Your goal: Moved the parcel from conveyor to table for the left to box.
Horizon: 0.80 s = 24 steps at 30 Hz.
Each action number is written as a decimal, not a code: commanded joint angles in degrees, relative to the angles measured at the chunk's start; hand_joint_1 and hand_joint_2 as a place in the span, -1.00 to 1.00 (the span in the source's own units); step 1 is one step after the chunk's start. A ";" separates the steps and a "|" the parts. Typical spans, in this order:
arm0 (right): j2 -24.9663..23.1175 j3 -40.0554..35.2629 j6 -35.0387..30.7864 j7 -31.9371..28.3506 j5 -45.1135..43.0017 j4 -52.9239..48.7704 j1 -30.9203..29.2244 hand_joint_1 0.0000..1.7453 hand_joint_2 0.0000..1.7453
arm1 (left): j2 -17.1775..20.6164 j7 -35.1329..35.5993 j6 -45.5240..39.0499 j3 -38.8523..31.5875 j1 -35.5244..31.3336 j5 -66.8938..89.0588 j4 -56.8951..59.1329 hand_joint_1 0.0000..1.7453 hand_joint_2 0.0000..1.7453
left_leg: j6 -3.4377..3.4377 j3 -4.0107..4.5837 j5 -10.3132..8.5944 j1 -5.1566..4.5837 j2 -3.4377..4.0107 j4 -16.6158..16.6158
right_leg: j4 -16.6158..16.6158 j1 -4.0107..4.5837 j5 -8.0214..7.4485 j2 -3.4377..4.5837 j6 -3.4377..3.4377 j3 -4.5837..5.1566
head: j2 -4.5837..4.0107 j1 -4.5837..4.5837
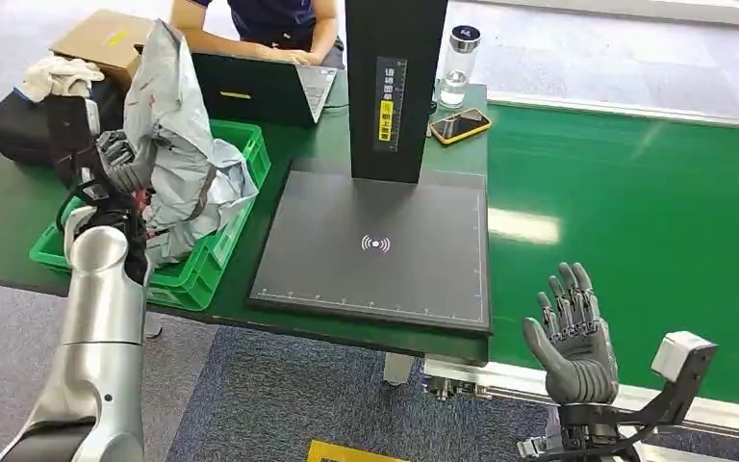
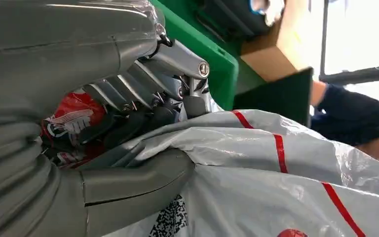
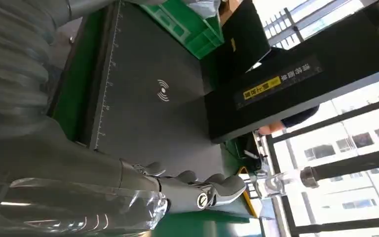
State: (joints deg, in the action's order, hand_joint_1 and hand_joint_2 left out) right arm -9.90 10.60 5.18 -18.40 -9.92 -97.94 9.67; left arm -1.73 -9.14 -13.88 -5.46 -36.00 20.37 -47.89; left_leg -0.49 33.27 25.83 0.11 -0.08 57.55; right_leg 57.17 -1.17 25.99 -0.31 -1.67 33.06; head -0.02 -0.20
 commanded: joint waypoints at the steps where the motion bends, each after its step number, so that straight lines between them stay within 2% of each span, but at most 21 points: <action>1: -0.14 0.05 -0.08 0.55 0.76 0.73 -0.67 -1.00 1.00 | 1.39 2.02 -2.81 -2.52 -3.93 4.08 12.90 1.00 1.00 | 0.06 -0.19 0.01 0.04 0.03 -0.09 | -0.08 0.05 0.01 0.04 0.11 -0.18 | -0.02 0.00; 2: 0.04 0.00 -0.19 0.56 0.75 0.49 -0.57 -1.00 1.00 | 1.63 2.06 -3.37 -2.84 -4.28 4.50 14.32 1.00 1.00 | 0.06 -0.16 0.01 0.05 0.05 -0.07 | -0.06 0.05 0.00 0.06 0.10 -0.15 | -0.02 0.00; 3: 0.16 -0.15 -0.03 0.79 0.99 0.34 -0.24 -1.00 1.00 | 2.20 9.08 -7.92 -3.66 -2.78 7.09 18.07 1.00 1.00 | 0.07 -0.19 0.00 0.05 0.03 -0.10 | -0.10 0.06 -0.01 0.05 0.12 -0.18 | 0.00 0.02; 6: 0.08 0.03 0.33 0.86 1.01 0.06 0.26 -1.00 1.00 | 3.18 4.09 -8.85 -6.38 -0.77 6.02 22.56 1.00 1.00 | 0.04 -0.32 0.03 -0.02 0.16 -0.18 | -0.13 -0.01 0.00 0.17 0.08 -0.25 | 0.00 0.00; 12: 0.56 -0.05 0.71 0.89 1.02 0.73 0.05 -1.00 1.00 | 3.33 4.49 -8.85 -8.02 -0.86 6.86 22.80 1.00 1.00 | 0.08 -0.29 0.04 0.06 0.12 -0.14 | -0.13 0.07 0.03 0.13 0.15 -0.24 | -0.02 0.00; 13: 0.65 -0.10 0.78 0.89 1.00 0.92 -0.07 -1.00 1.00 | 3.33 5.27 -8.31 -7.85 -1.21 7.33 22.99 0.92 1.00 | 0.06 -0.21 0.04 0.04 0.11 -0.10 | -0.09 0.05 0.02 0.11 0.10 -0.18 | 0.00 0.00; 14: 0.71 -0.15 0.85 0.89 0.98 0.96 -0.09 -1.00 1.00 | 3.16 5.62 -8.78 -8.16 -1.33 7.50 22.77 -1.00 1.00 | 0.07 -0.29 0.04 0.07 0.16 -0.15 | -0.16 0.08 0.00 0.17 0.14 -0.26 | 0.00 0.00; 24: 0.72 -0.17 0.88 0.84 1.14 0.86 0.08 -1.00 1.00 | 2.91 6.00 -8.21 -8.05 -1.61 8.29 22.73 -1.00 1.00 | 0.08 -0.28 0.02 0.07 0.06 -0.12 | -0.13 0.07 0.01 0.07 0.14 -0.26 | 0.00 0.00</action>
State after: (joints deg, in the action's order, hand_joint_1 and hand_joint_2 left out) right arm -9.90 10.60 6.16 -17.66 -8.81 -98.47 10.03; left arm 0.81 -3.67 -22.64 -12.46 -35.94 28.52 -30.36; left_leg -0.48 33.18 25.84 0.11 -0.05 57.54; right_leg 57.17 -1.17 26.01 -0.28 -1.65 32.98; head -0.02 -0.20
